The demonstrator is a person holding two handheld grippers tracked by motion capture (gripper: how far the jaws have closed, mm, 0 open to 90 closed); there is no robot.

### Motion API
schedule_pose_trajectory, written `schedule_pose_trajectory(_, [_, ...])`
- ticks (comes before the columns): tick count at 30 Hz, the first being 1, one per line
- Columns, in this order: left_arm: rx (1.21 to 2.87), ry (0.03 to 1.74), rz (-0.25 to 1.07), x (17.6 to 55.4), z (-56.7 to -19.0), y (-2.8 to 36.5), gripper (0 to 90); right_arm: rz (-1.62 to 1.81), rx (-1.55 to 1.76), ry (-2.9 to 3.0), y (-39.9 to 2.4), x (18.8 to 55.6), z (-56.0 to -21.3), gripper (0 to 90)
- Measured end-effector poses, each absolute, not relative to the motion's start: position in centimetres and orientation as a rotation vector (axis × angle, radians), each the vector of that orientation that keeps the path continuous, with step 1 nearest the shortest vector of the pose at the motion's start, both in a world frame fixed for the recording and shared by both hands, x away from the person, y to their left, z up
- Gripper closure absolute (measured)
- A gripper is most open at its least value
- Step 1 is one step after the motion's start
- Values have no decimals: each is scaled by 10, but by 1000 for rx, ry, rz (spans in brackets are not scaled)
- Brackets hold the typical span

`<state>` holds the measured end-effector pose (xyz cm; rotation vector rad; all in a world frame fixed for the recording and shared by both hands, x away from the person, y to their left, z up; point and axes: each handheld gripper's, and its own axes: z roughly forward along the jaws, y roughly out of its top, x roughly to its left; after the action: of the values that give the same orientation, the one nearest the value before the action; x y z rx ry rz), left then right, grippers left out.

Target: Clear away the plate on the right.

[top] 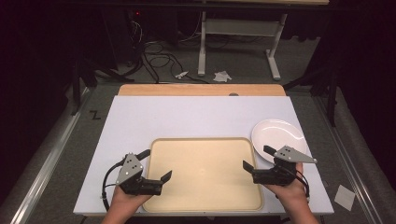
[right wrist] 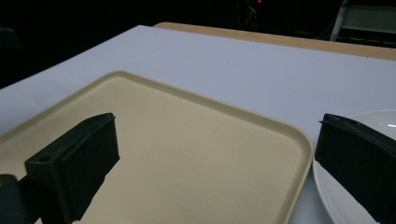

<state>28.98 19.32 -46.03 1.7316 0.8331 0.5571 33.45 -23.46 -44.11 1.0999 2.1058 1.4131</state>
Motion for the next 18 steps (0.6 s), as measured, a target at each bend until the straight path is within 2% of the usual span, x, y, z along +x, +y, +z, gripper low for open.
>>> schedule_pose_trajectory(18, [1783,833,579,292,-463,195,0,1413,1047,2079,-236,333,-440,5])
